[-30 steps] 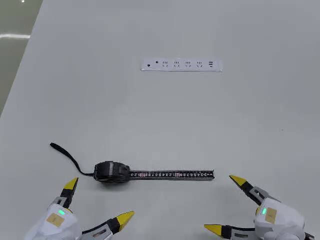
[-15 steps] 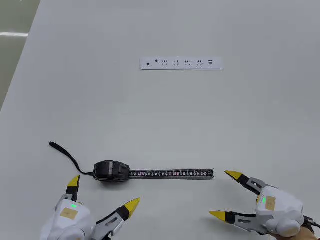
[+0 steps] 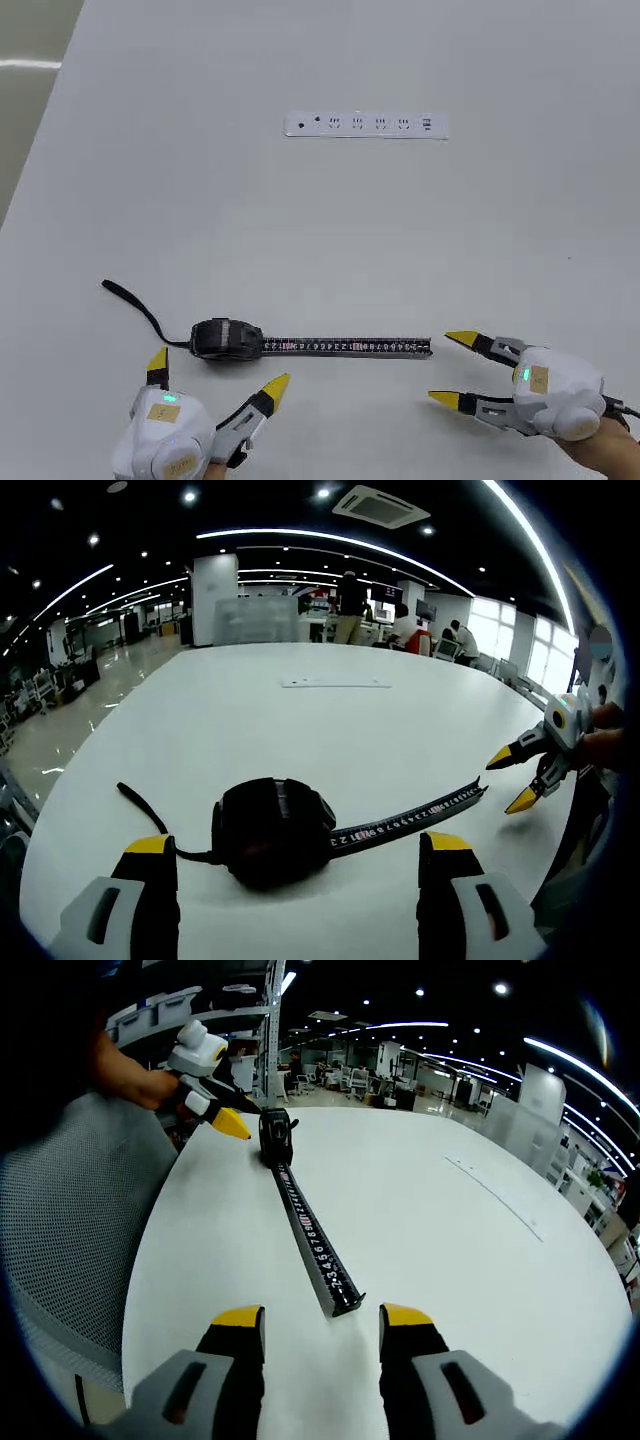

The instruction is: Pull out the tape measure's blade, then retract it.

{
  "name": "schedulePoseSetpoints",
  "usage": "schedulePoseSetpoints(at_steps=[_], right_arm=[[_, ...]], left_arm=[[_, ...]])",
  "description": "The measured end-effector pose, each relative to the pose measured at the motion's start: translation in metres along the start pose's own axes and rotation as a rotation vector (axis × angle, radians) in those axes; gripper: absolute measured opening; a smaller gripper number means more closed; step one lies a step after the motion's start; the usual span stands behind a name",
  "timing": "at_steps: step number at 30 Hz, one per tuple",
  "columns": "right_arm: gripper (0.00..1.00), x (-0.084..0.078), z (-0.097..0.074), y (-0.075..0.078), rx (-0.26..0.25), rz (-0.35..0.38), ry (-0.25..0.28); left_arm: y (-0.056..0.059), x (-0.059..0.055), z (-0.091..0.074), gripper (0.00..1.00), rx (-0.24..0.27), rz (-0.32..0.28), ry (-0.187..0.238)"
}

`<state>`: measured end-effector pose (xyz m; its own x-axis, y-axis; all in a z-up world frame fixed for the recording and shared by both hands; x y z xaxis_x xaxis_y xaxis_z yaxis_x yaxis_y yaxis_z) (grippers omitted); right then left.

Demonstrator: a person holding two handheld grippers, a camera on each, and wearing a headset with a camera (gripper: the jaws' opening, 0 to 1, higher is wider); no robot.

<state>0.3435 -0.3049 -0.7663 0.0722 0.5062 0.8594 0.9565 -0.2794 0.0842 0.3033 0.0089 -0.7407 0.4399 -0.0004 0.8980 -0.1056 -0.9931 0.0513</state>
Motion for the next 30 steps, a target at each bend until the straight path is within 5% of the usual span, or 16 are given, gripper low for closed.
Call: schedulePoseSetpoints(at_steps=[30], right_arm=[[0.15, -0.004, 0.028, 0.020, 0.156, -0.101, -0.059]], left_arm=[[-0.011, -0.011, 0.033, 0.84, 0.102, -0.075, -0.051]])
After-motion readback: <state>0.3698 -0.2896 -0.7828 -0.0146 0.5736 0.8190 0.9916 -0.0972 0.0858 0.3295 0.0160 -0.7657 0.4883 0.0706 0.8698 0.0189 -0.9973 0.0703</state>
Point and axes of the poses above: the centre of the closed fingertips' face, and the gripper's own axes: z roughly forward along the fingers, y roughly to its right, x roughly out of its top, the point moved 5 cm from there along -z, roughly backward along the fingers, and after that the axes turned 9 degrees about y, right-handed, at the moved point
